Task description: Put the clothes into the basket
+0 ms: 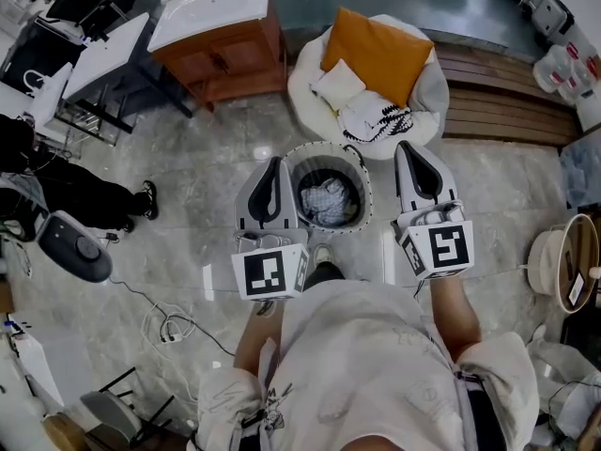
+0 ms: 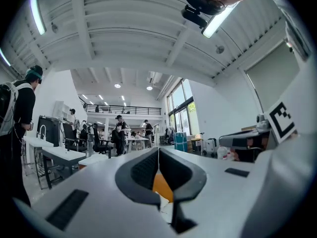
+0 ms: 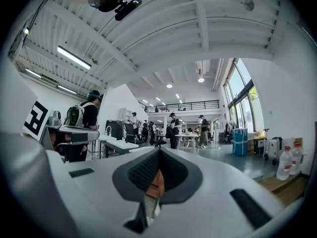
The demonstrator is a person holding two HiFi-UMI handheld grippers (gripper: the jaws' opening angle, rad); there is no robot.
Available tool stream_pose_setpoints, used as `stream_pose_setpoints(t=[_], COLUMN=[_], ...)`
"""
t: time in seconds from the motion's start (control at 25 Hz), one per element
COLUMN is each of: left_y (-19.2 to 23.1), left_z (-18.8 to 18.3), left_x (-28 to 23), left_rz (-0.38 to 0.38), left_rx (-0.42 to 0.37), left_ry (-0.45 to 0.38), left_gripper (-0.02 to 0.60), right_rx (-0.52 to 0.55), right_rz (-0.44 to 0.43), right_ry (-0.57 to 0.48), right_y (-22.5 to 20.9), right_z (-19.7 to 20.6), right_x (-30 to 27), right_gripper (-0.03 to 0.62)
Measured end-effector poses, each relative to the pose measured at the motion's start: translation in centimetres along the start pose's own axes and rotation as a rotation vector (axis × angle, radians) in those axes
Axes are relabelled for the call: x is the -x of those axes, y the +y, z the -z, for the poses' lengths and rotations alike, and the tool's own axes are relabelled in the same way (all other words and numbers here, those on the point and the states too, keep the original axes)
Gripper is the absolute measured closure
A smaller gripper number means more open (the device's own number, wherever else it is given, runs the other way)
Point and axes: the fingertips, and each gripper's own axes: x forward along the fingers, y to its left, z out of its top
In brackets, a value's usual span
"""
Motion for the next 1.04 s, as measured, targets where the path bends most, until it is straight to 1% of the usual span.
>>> stream_pose_setpoints(t=[0.2, 0.4, 0.56, 0.84, 1.04], left_y=[0.1, 0.7, 0.8, 0.3, -0.4], left_z=[0.4, 0.5, 0.7, 0.6, 0.5], left_x=[-0.1, -0.1, -0.1, -0.1, -0.7], left_rz=[0.001, 0.001, 0.001, 0.007, 0.01], left_rx=[0.013, 0.032, 0.044, 0.032, 0.024], left_ry=[0.007, 0.0, 0.006, 0.006, 0.002], left_gripper=[0.574, 0.574, 0.574, 0.574, 0.574], right_rx=[0.016, -0.017, -0.015, 0.002, 0.015], right_rz=[0.002, 0.004, 0.01, 0.024, 0.037], right_ry=[-0.023, -0.028, -0.032, -0.034, -0.029], right_y=[0.4, 0.3, 0.3, 0.2, -0.8], right_z=[-0.4, -0.5, -0.6, -0.8, -0.8], right_x=[0.4, 0.2, 0.3, 0.6, 0.7], right_gripper=[0.606, 0.606, 0.606, 0.606, 0.606])
